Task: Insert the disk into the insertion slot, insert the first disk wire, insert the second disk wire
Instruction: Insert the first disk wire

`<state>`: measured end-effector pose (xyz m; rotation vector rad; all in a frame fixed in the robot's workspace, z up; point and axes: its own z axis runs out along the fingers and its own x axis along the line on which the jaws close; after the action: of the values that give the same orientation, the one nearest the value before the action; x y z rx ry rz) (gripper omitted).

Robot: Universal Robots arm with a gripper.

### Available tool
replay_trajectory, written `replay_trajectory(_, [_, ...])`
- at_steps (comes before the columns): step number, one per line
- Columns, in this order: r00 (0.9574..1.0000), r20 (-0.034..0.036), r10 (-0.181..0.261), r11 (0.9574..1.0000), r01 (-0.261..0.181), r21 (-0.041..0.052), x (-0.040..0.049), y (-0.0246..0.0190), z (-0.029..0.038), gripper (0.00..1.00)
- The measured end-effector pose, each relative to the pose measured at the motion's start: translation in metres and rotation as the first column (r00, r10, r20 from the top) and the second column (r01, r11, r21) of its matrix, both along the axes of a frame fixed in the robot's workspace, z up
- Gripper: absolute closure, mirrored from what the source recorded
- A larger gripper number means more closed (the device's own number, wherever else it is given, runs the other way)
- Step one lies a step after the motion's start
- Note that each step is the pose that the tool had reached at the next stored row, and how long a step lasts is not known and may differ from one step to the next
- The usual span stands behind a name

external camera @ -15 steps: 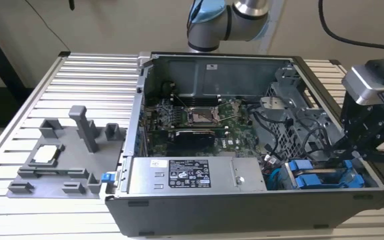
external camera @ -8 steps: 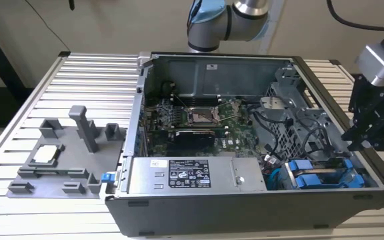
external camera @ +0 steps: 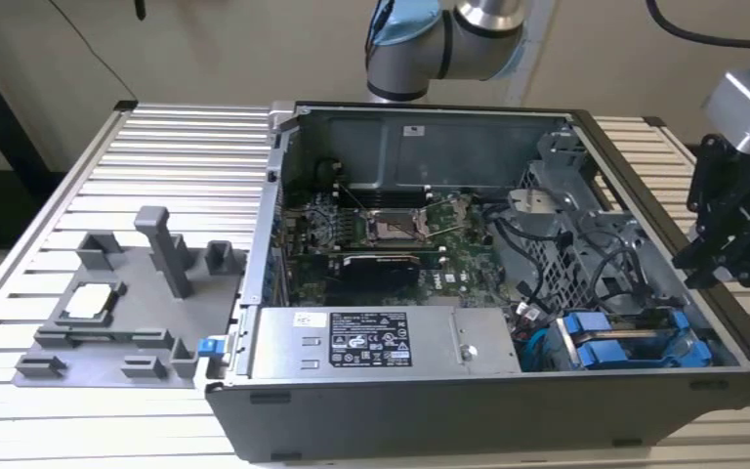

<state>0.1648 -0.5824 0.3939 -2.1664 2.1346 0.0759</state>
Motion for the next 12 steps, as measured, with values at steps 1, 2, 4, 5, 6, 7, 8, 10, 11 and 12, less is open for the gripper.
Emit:
replay_trajectory(1, [1.0, 0.0, 0.0, 1.0, 0.0, -0.0003, 0.0, 0.0005, 0.0002, 0.73])
replay_trajectory(2, [1.0, 0.0, 0.0, 1.0, 0.0, -0.0004, 0.0, 0.0017, 0.0002, 0.73])
replay_trajectory(4, [1.0, 0.0, 0.0, 1.0, 0.0, -0.0002, 0.0, 0.0071, 0.0001, 0.73])
replay_trajectory(5, [1.0, 0.0, 0.0, 1.0, 0.0, -0.0002, 0.0, 0.0107, 0.0001, 0.73])
replay_trajectory(6, [1.0, 0.0, 0.0, 1.0, 0.0, 0.0001, -0.0001, 0.0149, 0.0, 0.73])
replay_trajectory(7, [1.0, 0.0, 0.0, 1.0, 0.0, 0.0, 0.0, 0.0195, 0.0, 0.73])
replay_trajectory(8, [1.0, 0.0, 0.0, 1.0, 0.0, -0.0001, 0.0, 0.024, 0.0001, 0.73])
replay_trajectory(10, [1.0, 0.0, 0.0, 1.0, 0.0, 0.0, 0.0, 0.033, 0.0, 0.73])
replay_trajectory(11, [1.0, 0.0, 0.0, 1.0, 0.0, -0.0001, 0.0, 0.0375, 0.0, 0.73])
replay_trajectory(12, [1.0, 0.0, 0.0, 1.0, 0.0, 0.0, 0.0, 0.0421, 0.0, 0.73])
